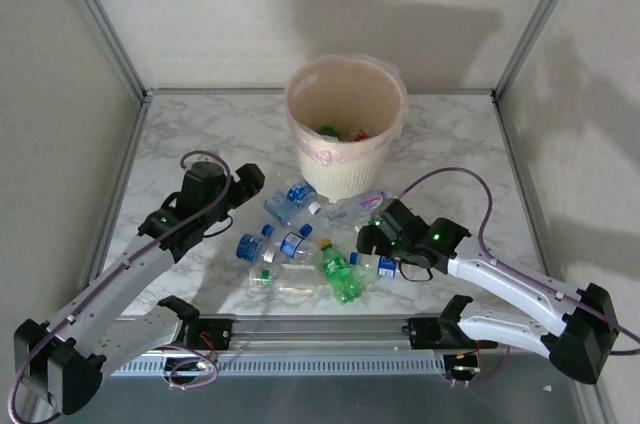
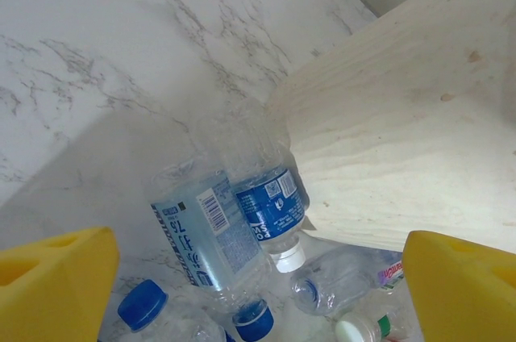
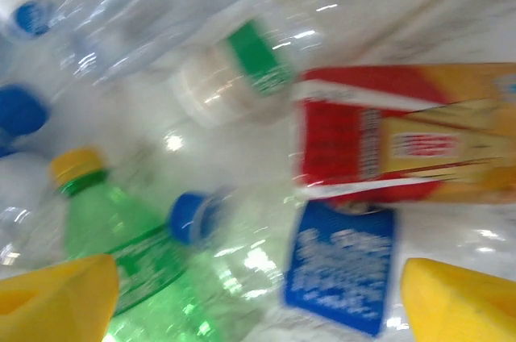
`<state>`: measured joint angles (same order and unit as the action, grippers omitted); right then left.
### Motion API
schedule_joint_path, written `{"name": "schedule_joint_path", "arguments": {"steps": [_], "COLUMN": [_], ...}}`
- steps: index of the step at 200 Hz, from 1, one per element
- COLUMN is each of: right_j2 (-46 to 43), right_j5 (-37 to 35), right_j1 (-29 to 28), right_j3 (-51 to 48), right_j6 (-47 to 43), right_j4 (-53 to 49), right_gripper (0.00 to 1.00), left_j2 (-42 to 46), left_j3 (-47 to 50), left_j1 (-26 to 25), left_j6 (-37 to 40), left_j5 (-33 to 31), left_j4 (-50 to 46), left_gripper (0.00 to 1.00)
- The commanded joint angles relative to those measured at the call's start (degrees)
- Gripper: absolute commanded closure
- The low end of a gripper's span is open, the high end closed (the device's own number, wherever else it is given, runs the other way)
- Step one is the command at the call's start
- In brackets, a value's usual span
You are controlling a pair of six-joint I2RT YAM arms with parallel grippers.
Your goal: Put the plastic bottles in the bin
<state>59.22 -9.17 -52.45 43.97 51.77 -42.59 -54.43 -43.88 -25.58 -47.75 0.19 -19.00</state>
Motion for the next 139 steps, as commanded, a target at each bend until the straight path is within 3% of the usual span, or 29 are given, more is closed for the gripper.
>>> {"name": "schedule_joint_path", "arguments": {"steps": [1, 24, 49, 75, 101, 139], "right_j2": [4.68, 11.99, 17.2, 21.51, 24.8, 28.67], "right_j5": [3.44, 1.25, 0.9, 1.55, 2.04, 2.05], "right_j1": [-6.38, -11.48, -12.42, -13.23, -14.45, -15.04], "right_j3": [3.86, 6.66, 8.64, 10.73, 11.95, 13.57], "right_j6": [-2.82, -3.91, -6.15, -8.68, -10.41, -11.49], "right_j4": [2.34, 1.67, 3.19, 3.17, 3.12, 3.03], "right_gripper": [0.16, 0.22, 0.29, 0.3, 0.24, 0.26], "left_j2": [-0.05, 0.7, 2.29, 3.94, 5.25, 5.58], "left_j3": [1.07, 1.98, 3.5, 4.23, 5.4, 6.72], "left_j1": [-0.43, -0.43, -0.34, -0.26, -0.17, 0.0], "left_j6": [-1.46, -2.49, -3.99, -5.12, -6.77, -7.89], "left_j5": [-0.58, -1.16, -1.42, -2.5, -3.94, -3.46], "left_j4": [1.17, 1.07, 0.9, -0.81, -2.41, -1.98], "left_gripper": [0.1, 0.1, 0.1, 0.11, 0.11, 0.11]}}
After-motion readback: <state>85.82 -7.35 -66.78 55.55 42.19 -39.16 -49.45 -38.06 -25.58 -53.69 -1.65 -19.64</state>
